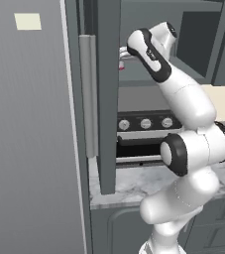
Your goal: Move the shaker and ketchup from the cabinet to the dining counter.
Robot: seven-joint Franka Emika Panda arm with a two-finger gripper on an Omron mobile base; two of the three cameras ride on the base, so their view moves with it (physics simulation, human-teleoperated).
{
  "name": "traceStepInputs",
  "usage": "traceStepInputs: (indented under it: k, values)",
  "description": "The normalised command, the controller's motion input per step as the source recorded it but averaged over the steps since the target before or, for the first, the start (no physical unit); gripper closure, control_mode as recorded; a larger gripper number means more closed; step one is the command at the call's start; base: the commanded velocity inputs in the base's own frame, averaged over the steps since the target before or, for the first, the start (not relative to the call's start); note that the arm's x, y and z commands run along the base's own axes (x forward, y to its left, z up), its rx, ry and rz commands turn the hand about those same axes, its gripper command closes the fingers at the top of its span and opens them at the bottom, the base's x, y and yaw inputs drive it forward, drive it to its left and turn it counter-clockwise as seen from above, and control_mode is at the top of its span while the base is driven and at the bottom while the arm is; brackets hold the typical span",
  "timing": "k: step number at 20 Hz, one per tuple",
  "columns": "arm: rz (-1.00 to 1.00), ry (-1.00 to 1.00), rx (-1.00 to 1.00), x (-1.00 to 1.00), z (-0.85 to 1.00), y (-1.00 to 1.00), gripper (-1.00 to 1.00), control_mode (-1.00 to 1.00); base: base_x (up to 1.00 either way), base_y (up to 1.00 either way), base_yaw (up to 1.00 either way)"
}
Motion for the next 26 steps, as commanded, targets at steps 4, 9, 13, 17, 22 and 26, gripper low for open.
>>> traceStepInputs:
  k: [4,9,13,17,22,26]
  values:
    - [0.09,-0.14,0.04,-0.77,0.01,-0.28,1.00,-1.00,0.00,0.00,0.00]
    - [0.01,-0.10,0.02,-0.80,0.08,-0.32,1.00,-1.00,0.00,0.00,0.00]
    - [0.00,-0.03,0.05,-0.84,0.20,-0.28,1.00,-1.00,0.00,0.00,0.00]
    - [0.00,-0.01,0.01,-0.85,0.19,-0.21,1.00,-1.00,0.00,0.00,0.00]
    - [0.00,0.00,0.00,-0.76,0.06,-0.10,1.00,-1.00,0.00,0.00,0.00]
    - [0.00,0.00,0.00,-0.78,0.00,-0.15,1.00,-1.00,0.00,0.00,0.00]
